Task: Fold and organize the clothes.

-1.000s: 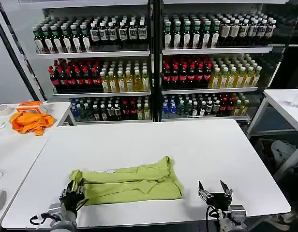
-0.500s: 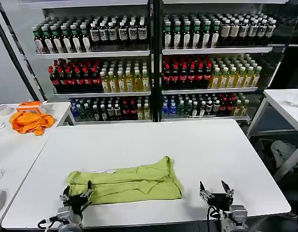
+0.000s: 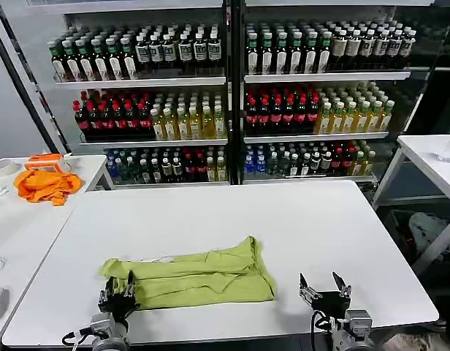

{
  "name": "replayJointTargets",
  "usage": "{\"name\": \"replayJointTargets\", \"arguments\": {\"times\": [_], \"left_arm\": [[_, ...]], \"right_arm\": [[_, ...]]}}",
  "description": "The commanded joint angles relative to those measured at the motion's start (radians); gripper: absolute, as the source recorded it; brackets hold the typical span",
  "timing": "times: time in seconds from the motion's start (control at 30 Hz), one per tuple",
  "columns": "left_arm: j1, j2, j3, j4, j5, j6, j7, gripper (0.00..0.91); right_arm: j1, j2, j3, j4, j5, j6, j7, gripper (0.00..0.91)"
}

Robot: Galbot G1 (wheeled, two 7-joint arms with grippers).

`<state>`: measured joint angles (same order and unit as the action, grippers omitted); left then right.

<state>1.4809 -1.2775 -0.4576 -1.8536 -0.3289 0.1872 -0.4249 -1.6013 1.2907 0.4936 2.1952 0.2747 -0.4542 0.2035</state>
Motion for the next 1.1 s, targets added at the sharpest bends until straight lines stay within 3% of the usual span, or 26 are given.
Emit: {"name": "replayJointTargets", "arguments": {"times": [0.03, 0.37, 0.8, 0.9, 1.1], "left_arm": [[-0.008, -0.002, -0.005, 0.035, -0.023, -0.020, -0.003, 0.020], [0.004, 0.028, -0.078, -0.023, -0.069, -0.035, 0.013, 0.020], [0.023, 0.230, -0.324, -0.104, -0.230, 0.022, 0.041, 0.020], [0.028, 0.229, -0.317, -0.161, -0.379, 0.062, 0.045, 0.020], [0.020, 0.155, -0.144, -0.285, -0.526, 0.072, 0.054, 0.020]], "right_arm": [[-0.003, 0.000, 0.002, 0.005, 0.000, -0.001, 0.001, 0.907], [-0.009, -0.002, 0.009, 0.014, -0.001, -0.001, 0.001, 0.907], [0.003, -0.004, 0.007, 0.005, 0.002, 0.002, 0.000, 0.907], [0.003, -0.005, 0.006, 0.002, 0.002, 0.003, 0.000, 0.907], [-0.003, -0.015, 0.018, 0.001, 0.003, 0.006, -0.001, 0.907]]}}
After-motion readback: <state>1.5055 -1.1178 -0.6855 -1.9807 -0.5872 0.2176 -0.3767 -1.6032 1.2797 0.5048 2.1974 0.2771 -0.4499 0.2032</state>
